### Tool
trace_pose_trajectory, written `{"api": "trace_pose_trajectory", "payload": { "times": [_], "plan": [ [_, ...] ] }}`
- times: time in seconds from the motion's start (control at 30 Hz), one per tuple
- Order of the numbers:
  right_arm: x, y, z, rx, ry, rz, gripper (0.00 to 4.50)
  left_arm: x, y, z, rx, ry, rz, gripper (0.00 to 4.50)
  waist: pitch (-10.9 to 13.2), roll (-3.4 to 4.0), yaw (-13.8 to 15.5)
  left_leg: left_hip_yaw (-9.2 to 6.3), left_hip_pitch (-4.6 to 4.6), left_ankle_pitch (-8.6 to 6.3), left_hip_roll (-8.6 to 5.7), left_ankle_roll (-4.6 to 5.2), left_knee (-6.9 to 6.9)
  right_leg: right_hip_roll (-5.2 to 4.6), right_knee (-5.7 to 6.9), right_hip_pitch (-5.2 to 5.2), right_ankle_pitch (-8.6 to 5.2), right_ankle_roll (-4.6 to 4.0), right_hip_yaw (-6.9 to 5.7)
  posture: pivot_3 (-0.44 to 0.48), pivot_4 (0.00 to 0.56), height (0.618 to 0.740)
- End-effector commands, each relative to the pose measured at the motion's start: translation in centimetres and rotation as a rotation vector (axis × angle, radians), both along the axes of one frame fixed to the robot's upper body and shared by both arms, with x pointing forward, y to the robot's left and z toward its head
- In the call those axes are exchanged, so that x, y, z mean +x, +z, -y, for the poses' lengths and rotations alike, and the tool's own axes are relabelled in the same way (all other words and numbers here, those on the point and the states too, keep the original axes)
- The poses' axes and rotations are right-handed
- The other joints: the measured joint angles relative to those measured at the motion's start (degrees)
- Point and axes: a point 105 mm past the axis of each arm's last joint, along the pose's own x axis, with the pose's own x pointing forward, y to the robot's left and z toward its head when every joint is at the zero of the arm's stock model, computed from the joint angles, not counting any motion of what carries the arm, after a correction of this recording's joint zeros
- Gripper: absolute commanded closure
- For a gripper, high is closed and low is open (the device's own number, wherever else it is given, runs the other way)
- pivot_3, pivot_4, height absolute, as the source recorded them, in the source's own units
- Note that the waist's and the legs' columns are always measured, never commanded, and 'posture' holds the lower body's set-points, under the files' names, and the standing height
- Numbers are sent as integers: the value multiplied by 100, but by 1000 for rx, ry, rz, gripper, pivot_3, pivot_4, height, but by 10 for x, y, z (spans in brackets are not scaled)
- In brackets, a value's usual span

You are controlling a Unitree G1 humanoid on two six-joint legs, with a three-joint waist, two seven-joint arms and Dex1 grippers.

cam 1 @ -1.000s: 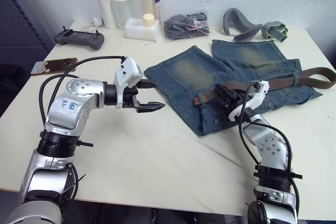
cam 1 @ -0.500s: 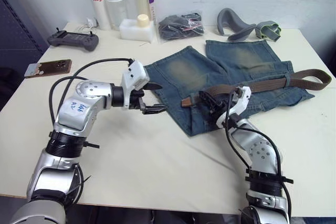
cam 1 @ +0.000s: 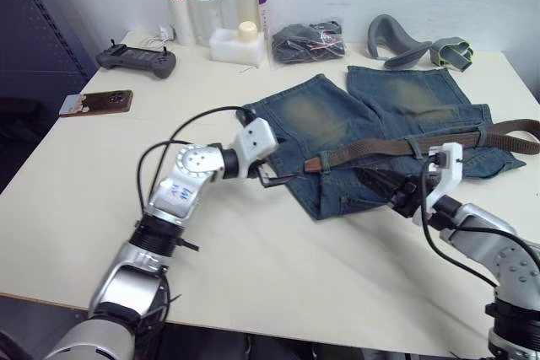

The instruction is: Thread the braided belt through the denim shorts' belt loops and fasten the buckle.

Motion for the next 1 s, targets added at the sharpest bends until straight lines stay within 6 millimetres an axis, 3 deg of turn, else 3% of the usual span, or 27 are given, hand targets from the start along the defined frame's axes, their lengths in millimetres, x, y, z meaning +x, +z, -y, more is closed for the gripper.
{"api": "trace_pose_trajectory", "payload": {
  "times": [0.03, 0.2, 0.37, 0.77, 0.87, 1.0],
  "plan": [
    [-5, 30, 1, -1, -3, 107, 29, 0, 9, 9, 3, 29, 162, 0, 2, -3, -1, 1, -2, 0, 0, 0, 0, -1, -1, 0, 0, 6, 0, 0, 150, 631],
    [-7, 45, -1, -9, -12, 149, 29, 5, 0, 18, 114, 60, 321, 0, 1, -2, 13, 1, -2, 1, 1, -2, 0, -4, -11, 3, 0, 71, 0, 0, 150, 631],
    [-9, 56, -5, -23, -14, 175, 29, 6, -9, 34, 198, 45, 432, 0, 2, -3, 32, 1, -6, 1, -1, -3, 0, -7, -12, 2, 0, 82, 0, 0, 150, 631],
    [-12, 67, -5, -27, -39, 195, 29, 28, -3, 45, 211, 115, 482, 0, 2, -4, 133, 1, -7, 1, -1, -2, 0, -7, -16, 5, 3, 95, -3, 0, 150, 631],
    [-13, 68, -4, -32, -48, 198, 0, 23, 0, 50, 185, 87, 495, 900, 2, -4, 133, 1, -7, 1, -1, -2, 0, -7, -16, 5, 3, 99, -4, 0, 150, 631],
    [-14, 66, 6, -58, -94, 194, 0, 17, 5, 50, 165, 59, 538, 2816, 3, -4, 144, 1, -11, 2, -1, -4, 0, -8, -16, 2, 3, 101, -6, 0, 150, 631]
  ]
}}
